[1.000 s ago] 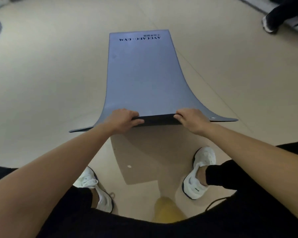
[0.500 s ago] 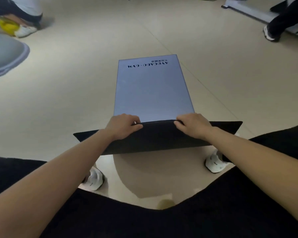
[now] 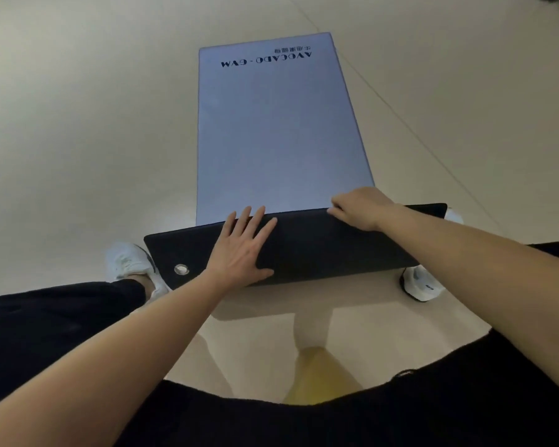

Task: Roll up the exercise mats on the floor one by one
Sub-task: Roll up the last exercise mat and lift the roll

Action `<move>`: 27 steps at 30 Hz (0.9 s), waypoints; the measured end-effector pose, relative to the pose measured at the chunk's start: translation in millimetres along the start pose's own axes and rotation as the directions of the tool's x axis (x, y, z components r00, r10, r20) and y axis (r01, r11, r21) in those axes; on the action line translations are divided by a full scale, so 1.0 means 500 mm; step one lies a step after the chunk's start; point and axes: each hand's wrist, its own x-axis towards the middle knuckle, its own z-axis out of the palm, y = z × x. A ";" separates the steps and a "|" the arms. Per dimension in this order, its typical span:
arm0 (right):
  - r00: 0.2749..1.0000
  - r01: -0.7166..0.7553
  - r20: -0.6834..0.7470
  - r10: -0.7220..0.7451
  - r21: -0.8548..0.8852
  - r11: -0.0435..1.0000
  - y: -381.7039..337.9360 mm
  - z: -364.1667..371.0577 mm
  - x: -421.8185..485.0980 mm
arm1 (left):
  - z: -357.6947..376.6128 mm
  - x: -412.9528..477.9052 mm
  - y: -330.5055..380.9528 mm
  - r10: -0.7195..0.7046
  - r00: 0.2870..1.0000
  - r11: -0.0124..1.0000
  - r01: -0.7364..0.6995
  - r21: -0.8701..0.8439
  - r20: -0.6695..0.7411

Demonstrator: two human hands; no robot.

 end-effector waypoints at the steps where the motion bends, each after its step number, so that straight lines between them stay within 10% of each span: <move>1: 1.000 -0.003 0.013 0.003 0.002 1.000 0.000 0.013 0.011 | 0.012 0.012 -0.003 0.003 0.999 1.000 -0.004 0.005 0.034; 11: 0.980 -0.055 -0.191 0.046 -0.043 0.998 -0.002 0.212 0.072 | 0.165 0.081 0.032 -0.076 0.976 0.997 0.070 0.036 0.206; 16: 0.895 0.149 -0.402 -0.191 -0.134 0.980 -0.008 0.281 0.049 | 0.199 0.083 0.028 -0.013 0.970 0.997 0.032 -0.074 0.243; 22: 0.999 0.053 0.010 -0.053 -0.180 0.982 -0.022 0.343 -0.003 | 0.212 0.097 0.022 0.037 0.934 0.958 0.068 -0.280 0.354; 27: 0.996 0.034 0.083 -0.022 -0.149 0.988 -0.028 0.373 -0.013 | 0.225 0.098 0.034 0.067 0.887 0.947 0.088 -0.310 0.458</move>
